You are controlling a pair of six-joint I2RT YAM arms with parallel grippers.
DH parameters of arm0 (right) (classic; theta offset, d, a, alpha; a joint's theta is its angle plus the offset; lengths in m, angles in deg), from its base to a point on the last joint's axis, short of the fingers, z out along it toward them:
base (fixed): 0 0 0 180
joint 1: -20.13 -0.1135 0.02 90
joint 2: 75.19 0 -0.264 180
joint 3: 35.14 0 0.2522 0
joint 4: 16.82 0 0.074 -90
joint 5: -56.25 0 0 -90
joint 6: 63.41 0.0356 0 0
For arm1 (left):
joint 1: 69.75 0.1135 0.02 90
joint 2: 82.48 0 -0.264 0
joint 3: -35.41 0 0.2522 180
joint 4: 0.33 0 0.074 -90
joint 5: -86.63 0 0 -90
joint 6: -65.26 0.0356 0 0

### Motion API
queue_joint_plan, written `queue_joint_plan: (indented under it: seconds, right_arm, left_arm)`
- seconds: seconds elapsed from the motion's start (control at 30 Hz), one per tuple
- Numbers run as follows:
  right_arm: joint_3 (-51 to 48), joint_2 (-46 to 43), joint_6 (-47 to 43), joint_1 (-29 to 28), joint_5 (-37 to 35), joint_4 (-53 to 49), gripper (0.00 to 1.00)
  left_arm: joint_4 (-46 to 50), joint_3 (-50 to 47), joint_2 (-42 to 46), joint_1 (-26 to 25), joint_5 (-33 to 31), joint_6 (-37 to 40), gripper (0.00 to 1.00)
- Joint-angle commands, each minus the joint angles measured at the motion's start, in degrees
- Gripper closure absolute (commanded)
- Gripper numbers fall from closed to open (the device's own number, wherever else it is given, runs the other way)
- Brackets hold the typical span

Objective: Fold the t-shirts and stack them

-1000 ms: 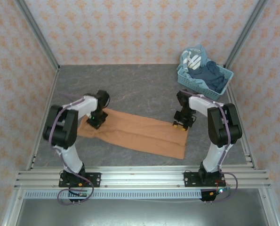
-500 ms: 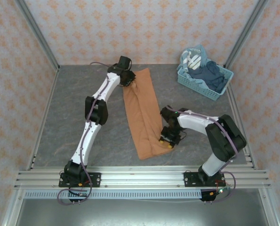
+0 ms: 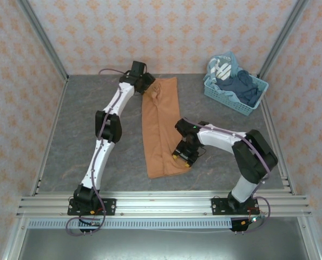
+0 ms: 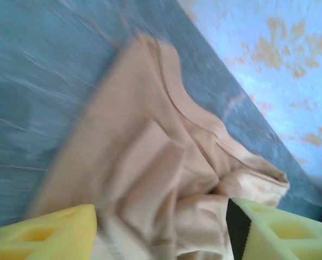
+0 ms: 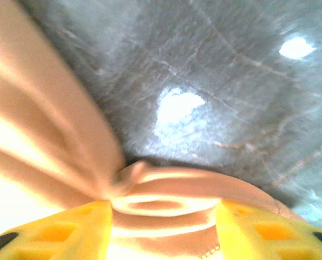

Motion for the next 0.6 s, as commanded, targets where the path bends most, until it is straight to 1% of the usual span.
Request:
queue_joint_plan:
  seconds: [0.0,0.07,0.13,0.2,0.27,0.33,0.37,0.43,0.5,0.57]
  right_arm:
    - [1.7,-9.0,4.3,2.0,-3.6,-6.5,0.43]
    - [1.6,-13.0,4.2,3.5,-4.1,-8.2,0.43]
    - [0.4,-17.2,2.7,5.4,-4.4,-8.4,0.43]
    - [-0.9,-20.0,0.3,6.9,-5.1,-9.3,0.43]
    - [-2.5,-22.5,-2.8,8.4,-4.9,-10.6,0.44]
    - [-4.6,-23.7,-5.2,8.9,-3.2,-10.0,0.45]
    - [-5.7,-23.9,-6.4,8.9,-1.7,-8.8,0.45]
    - [-8.0,-22.8,-8.2,8.9,1.6,-6.9,0.48]
    - [-9.2,-21.1,-9.7,8.4,2.8,-5.9,0.49]
    - [-9.7,-18.7,-11.3,7.0,3.0,-4.4,0.49]
  left_arm:
    - [10.9,-5.8,18.9,1.6,-11.7,9.0,0.33]
    - [13.9,-12.2,26.1,1.9,-13.5,11.2,0.34]
    - [15.8,-20.4,32.5,1.6,-12.2,12.5,0.35]
    - [16.7,-30.8,39.6,1.1,-8.1,12.1,0.38]
    - [14.5,-45.7,47.8,-0.7,-2.0,11.9,0.41]
    - [11.7,-61.8,56.6,-3.8,6.6,11.0,0.46]
    - [11.5,-69.2,59.5,-6.1,10.6,10.6,0.48]
    - [11.8,-80.9,64.3,-11.2,14.9,9.9,0.49]
    - [8.1,-93.4,69.3,-16.5,17.6,6.9,0.45]
    - [2.3,-102.7,73.1,-21.6,18.9,1.8,0.38]
